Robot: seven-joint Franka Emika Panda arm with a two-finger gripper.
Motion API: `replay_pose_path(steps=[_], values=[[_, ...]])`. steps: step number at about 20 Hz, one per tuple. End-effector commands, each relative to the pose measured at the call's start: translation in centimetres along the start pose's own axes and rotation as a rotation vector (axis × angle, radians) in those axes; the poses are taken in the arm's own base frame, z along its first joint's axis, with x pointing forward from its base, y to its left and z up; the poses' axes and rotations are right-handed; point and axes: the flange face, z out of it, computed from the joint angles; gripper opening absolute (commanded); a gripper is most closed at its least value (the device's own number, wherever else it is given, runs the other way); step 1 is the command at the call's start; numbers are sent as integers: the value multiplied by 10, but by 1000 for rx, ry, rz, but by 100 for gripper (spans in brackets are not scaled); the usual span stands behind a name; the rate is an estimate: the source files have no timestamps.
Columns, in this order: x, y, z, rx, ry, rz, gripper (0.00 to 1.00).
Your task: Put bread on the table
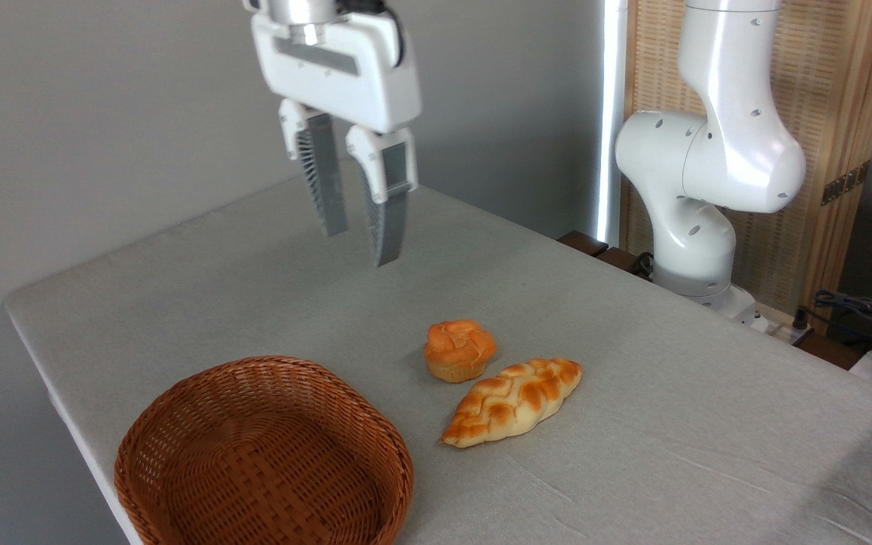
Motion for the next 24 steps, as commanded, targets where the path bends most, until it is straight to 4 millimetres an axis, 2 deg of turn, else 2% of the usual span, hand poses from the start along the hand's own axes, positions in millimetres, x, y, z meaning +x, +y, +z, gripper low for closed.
replay_pose_path(steps=[1,6,11,24], values=[[25,-12,5,-26,15,-72,100],[19,-18,3,-25,14,-86,100],[-1,-37,-1,-23,19,-63,100],[3,-33,4,-34,8,-64,100]])
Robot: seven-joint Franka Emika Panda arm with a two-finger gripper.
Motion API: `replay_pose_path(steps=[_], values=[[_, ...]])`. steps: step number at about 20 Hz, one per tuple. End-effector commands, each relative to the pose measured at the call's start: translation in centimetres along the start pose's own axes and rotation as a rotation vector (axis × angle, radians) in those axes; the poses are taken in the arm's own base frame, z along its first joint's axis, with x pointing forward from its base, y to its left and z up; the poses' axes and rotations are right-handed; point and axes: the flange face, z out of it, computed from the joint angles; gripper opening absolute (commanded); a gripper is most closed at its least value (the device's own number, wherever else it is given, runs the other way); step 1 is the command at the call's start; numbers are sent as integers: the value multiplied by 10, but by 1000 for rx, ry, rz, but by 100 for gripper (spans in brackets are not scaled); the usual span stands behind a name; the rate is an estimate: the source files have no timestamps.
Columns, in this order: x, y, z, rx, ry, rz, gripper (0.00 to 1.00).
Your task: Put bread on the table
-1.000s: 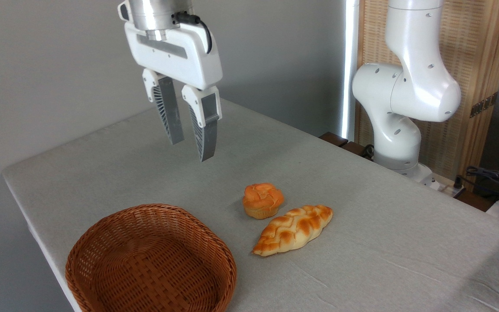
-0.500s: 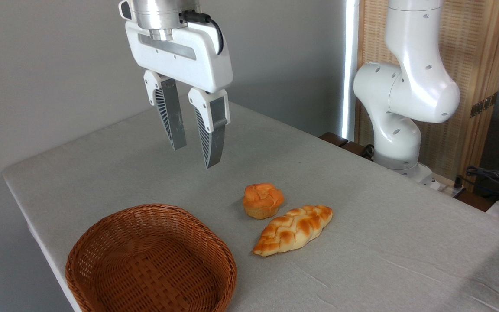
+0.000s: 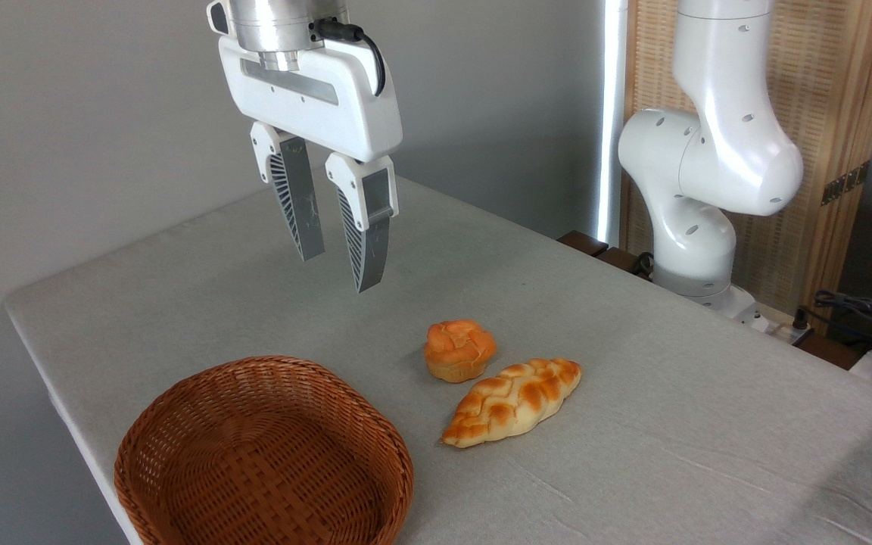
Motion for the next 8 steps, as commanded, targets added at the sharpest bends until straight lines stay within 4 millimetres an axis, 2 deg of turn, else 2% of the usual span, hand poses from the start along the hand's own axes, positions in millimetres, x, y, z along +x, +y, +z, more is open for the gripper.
replay_pose_path(steps=[1,8], values=[[-3,1,-2,-22,-2,-5,100],[-4,0,-4,-19,1,-3,100]])
